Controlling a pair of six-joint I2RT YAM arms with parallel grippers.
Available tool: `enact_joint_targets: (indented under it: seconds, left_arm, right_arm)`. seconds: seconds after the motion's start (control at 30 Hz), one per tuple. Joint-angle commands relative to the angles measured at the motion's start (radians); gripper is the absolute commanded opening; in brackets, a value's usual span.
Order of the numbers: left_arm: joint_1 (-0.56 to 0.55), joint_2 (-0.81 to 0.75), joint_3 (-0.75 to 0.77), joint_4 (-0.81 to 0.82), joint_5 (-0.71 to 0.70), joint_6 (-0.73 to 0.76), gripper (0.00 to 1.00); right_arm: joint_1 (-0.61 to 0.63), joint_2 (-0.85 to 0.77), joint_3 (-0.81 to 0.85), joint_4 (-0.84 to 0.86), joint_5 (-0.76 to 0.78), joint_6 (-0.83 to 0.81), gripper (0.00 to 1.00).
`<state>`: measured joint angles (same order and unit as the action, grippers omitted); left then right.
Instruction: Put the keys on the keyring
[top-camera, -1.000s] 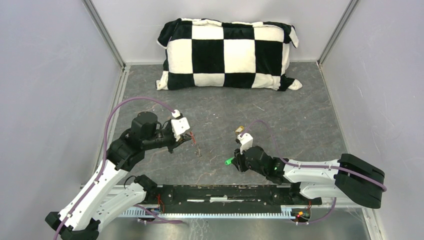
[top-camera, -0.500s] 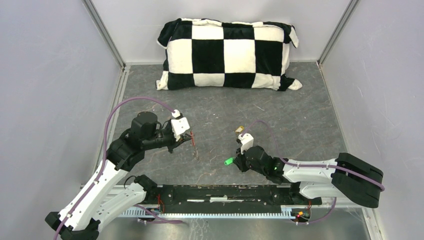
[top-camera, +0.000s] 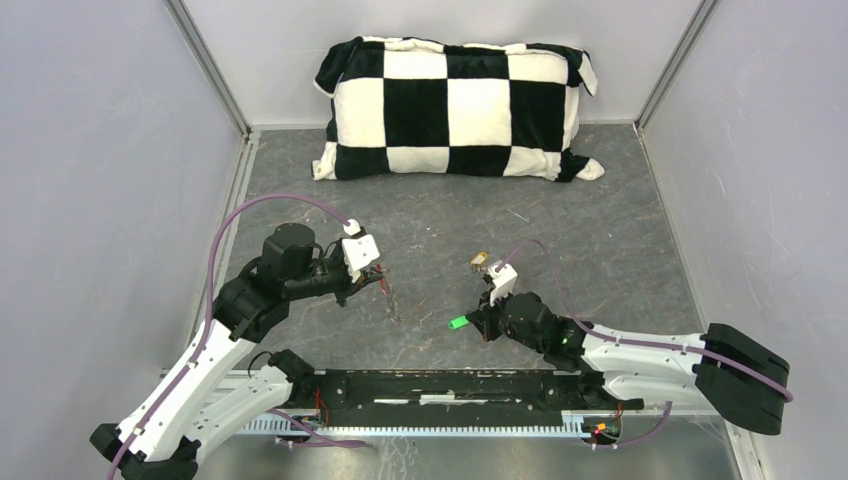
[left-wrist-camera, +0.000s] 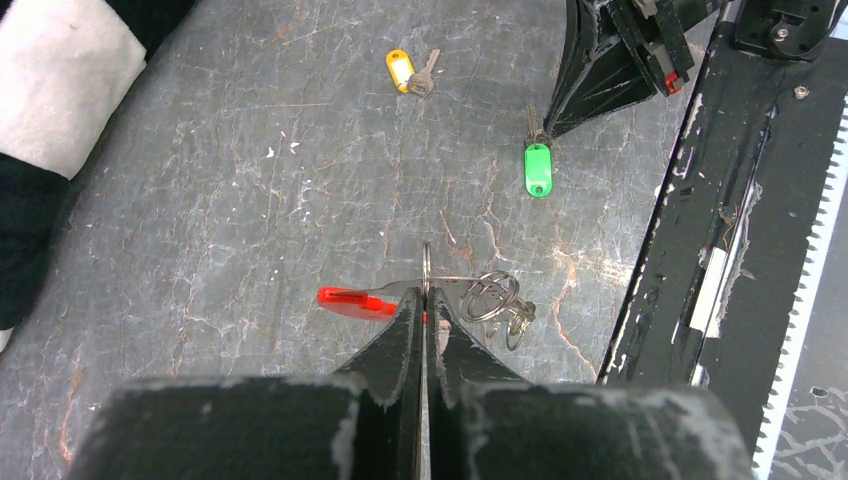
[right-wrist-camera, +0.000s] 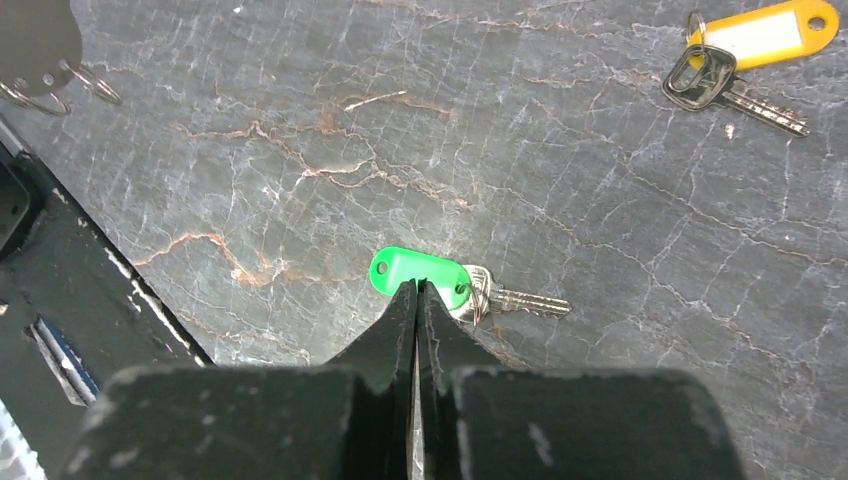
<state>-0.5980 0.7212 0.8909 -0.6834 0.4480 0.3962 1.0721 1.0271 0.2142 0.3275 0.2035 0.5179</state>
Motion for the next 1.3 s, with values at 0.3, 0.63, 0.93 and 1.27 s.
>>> enact_joint_targets:
  seconds: [0.3,0.63,0.93,1.27]
  left_arm:
    - [-0.002,-0.001,0.033,0.021,0.02,-0.034,0.02]
    - [-0.002,-0.004,0.031,0.02,0.021,-0.04,0.02]
    - [-0.002,-0.008,0.031,0.02,0.015,-0.039,0.02]
    - [-0.002,-0.012,0.026,0.018,0.011,-0.036,0.02]
  right_arm:
    - [-0.044,0.107,0.034,0.006,-0.011,-0.008,0.43]
    - [-0.084,0.129,0.022,0.055,-0.073,-0.013,0.41]
    - [-0.097,0.16,0.018,0.097,-0.117,-0.007,0.33]
    - [-0.106,0.153,0.013,0.128,-0.139,0.001,0.12]
